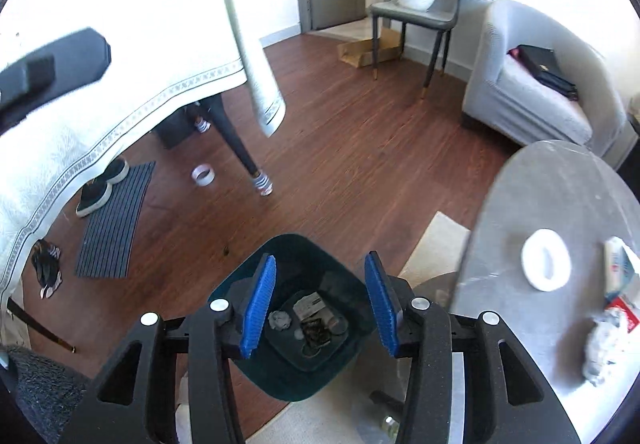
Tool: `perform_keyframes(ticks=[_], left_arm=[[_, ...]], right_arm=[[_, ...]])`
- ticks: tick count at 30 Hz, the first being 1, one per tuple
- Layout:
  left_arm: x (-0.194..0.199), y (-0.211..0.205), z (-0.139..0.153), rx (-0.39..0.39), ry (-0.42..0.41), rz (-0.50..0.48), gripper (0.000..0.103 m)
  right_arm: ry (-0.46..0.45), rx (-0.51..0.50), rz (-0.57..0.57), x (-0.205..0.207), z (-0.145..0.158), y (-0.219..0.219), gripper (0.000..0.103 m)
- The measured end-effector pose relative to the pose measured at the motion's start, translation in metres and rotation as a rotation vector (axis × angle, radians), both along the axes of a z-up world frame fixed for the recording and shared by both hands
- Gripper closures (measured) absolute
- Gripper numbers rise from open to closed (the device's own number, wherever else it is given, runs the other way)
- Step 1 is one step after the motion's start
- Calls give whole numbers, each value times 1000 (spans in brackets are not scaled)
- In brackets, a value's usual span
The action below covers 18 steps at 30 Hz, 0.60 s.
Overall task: Collect trash
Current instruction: 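Move both open tools back over the marble table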
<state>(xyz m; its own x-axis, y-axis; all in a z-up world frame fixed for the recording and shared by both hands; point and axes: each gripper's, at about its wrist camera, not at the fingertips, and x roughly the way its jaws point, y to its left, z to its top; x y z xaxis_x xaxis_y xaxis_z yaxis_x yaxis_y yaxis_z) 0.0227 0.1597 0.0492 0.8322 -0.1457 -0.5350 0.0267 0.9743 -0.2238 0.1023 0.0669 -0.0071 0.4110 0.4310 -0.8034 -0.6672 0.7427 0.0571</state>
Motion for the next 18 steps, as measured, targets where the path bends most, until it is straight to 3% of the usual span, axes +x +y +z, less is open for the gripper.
perform_keyframes(ticks=[12,18], left_arm=[[27,-41,-9,-1,18,-53,70],[43,-67,-18,22,35,-97,59]], right_arm=[[-95,24,-133,7,24,-76,56],[-114,40,-203,11,29,-116,46]])
